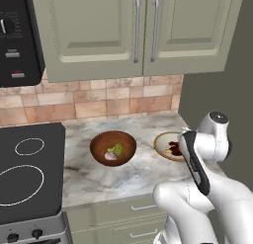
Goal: Place the bowl with the broccoli and garlic on the second highest shelf of the fridge. Place the bowl with the steak and chicken drumstick on the top shelf of the fridge.
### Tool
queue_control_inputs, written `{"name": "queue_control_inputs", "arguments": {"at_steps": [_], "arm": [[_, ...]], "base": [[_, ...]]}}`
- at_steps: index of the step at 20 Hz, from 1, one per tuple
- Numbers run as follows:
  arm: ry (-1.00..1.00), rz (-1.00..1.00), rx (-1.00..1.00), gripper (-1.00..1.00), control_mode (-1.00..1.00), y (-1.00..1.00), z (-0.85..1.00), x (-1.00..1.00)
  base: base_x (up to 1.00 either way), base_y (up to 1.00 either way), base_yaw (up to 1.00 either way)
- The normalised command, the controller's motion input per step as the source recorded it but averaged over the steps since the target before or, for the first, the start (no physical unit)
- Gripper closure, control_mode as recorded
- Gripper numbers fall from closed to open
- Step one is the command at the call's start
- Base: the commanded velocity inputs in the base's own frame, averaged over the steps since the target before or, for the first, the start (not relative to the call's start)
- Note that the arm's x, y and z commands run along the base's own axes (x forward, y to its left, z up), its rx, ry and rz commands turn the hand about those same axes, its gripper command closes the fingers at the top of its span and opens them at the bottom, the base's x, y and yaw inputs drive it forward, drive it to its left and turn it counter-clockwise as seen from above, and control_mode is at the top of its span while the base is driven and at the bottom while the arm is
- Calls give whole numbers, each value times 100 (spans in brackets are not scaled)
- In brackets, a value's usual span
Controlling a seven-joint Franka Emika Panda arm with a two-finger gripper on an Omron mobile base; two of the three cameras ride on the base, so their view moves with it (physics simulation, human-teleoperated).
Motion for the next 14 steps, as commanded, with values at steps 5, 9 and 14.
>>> {"name": "queue_control_inputs", "arguments": {"at_steps": [5, 9, 14], "arm": [[12, 0, 6, -100, -100, -10, -46, 27], [11, -1, 3, -100, -100, -5, -34, 42], [6, -2, 0, -100, -100, 0, -30, 38]], "base": [[0, 0, 0], [0, 0, 0], [0, 0, 0]]}}
